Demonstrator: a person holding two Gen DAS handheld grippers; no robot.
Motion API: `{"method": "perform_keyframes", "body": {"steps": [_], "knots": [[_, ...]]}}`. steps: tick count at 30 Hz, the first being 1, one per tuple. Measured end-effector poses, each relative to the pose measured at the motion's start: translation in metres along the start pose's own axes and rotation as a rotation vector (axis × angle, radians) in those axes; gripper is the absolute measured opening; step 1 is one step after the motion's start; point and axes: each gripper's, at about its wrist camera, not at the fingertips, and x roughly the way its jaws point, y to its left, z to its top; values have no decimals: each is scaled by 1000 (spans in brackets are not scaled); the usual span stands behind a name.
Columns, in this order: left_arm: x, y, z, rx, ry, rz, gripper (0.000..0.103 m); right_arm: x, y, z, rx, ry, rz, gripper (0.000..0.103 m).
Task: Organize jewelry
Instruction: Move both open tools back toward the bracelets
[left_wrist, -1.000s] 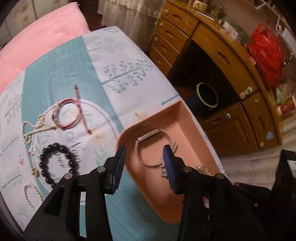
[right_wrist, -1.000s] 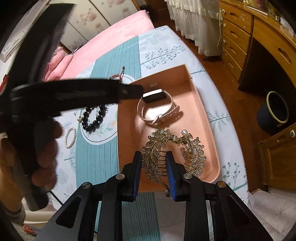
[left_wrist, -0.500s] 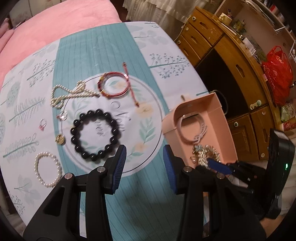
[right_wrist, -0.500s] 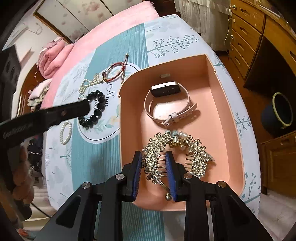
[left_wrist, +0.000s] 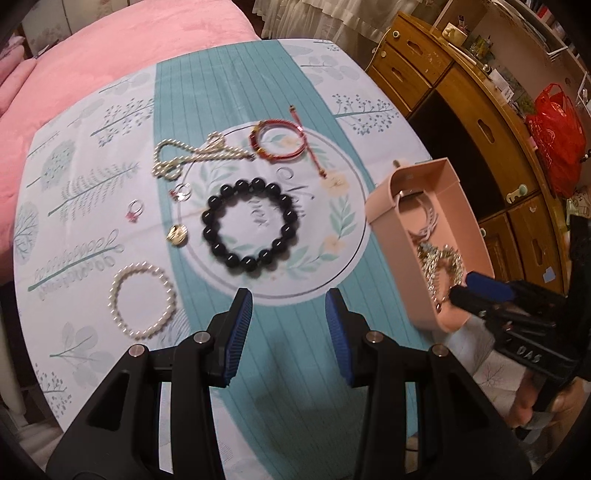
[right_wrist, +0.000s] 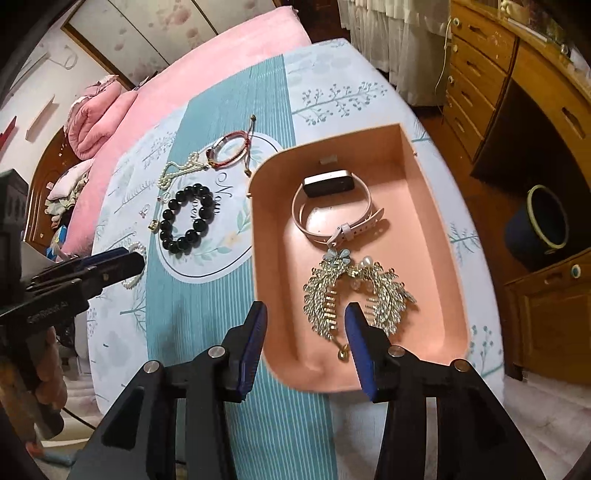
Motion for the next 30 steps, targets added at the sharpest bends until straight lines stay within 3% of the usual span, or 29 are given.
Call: {"method": "perform_keyframes", "body": {"steps": [10, 17, 30], "knots": [[-15, 24, -33, 30, 4, 0, 38, -30, 28, -36, -13, -18, -27, 44], [-20, 51, -50, 5, 18, 9, 38, -35, 65, -44, -63, -36, -30, 44], [-23, 135, -68, -166, 29, 28, 38, 0, 148, -30, -189, -2, 26, 44]]}}
